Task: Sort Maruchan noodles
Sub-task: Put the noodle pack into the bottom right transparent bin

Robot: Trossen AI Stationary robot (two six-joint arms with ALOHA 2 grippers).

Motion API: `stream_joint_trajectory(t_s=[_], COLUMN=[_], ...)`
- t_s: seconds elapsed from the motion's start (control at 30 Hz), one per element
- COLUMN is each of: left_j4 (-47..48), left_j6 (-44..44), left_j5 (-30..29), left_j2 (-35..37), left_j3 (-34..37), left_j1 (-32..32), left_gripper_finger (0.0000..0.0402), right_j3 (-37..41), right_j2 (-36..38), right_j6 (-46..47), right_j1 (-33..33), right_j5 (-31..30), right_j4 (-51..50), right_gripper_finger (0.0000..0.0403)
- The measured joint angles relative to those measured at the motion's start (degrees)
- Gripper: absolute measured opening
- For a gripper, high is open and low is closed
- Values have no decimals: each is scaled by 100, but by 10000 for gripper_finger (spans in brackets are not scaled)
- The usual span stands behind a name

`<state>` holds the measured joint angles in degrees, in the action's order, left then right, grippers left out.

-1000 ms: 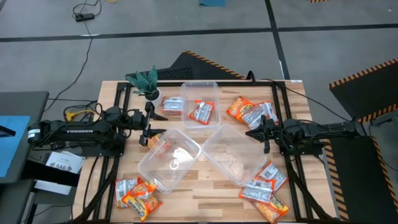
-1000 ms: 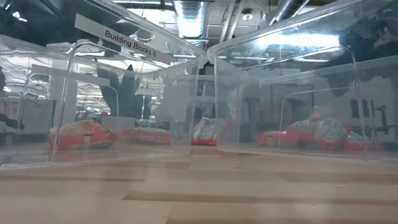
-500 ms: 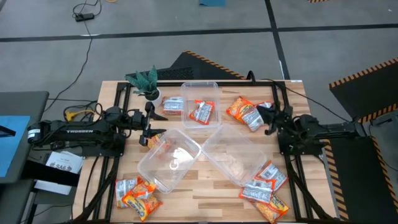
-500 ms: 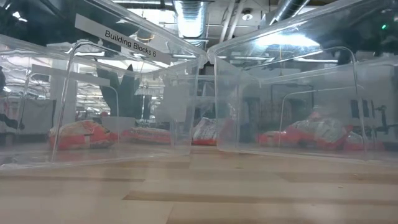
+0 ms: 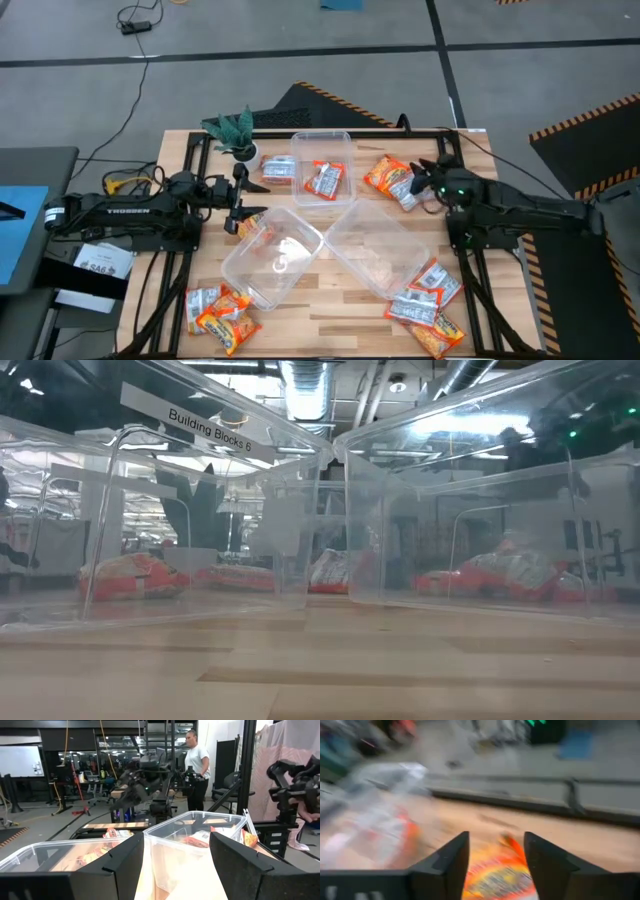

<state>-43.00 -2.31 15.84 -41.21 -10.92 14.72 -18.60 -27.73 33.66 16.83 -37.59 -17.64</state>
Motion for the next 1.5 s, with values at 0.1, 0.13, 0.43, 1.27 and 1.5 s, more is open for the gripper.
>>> stream_joint_trajectory(t_s=[0.1,0.13,0.43,1.27,1.5], left_j4=[1,10,36,151,151], left_j6=[-39,-39,-51,-53,-42], left_j5=[0,0,0,-15,-32], left_j2=[0,0,-2,-2,-2], left_j3=[0,0,-2,-2,-2], left_j1=[0,0,0,0,0], left_gripper_finger=[217,217,217,217,217], right_j3=[-231,-252,-263,-263,-274], right_j2=[-660,-865,-2215,-2779,-2398], right_j6=[376,449,758,759,637], right_j1=[351,450,965,868,699], right_j5=[7,11,56,590,801], right_j4=[-542,-570,-206,-328,-343], right_gripper_finger=[247,251,255,24,7])
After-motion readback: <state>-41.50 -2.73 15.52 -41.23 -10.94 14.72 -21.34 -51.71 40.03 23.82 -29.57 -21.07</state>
